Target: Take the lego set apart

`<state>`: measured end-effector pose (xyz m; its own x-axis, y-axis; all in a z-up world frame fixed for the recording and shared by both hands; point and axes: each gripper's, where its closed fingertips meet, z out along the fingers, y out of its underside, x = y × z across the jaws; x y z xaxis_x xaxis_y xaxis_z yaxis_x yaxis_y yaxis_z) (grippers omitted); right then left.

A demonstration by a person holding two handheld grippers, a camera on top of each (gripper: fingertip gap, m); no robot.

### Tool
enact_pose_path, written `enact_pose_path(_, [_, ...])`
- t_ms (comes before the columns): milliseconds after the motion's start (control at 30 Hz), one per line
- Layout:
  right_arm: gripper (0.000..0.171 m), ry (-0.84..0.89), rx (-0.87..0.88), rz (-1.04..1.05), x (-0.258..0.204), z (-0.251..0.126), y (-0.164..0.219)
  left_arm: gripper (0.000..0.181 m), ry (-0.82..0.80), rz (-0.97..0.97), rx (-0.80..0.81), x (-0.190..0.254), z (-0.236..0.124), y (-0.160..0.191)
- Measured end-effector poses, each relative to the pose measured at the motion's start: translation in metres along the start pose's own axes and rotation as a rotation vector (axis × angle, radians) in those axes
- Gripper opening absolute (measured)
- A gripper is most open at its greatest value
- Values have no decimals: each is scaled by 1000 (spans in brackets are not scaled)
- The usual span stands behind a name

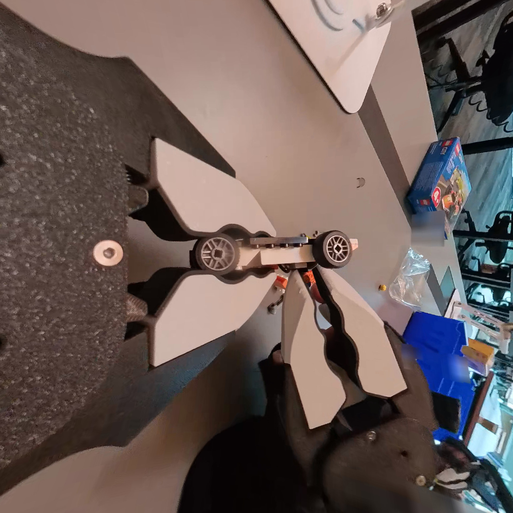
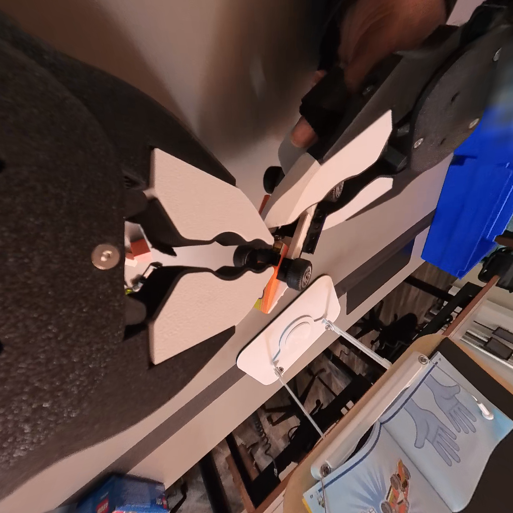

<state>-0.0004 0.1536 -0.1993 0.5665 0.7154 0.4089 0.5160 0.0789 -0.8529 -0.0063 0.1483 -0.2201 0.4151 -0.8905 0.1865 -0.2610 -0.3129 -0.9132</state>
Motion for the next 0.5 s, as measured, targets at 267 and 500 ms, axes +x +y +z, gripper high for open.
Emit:
enact_pose_path(267, [0, -41, -36, -50, 6, -8, 7, 17, 4, 64, -35, -1, -3, 3])
enact_pose_path(500, [0, -132, -67, -59, 5, -15, 18, 17, -25, 20, -58, -8, 0, 9])
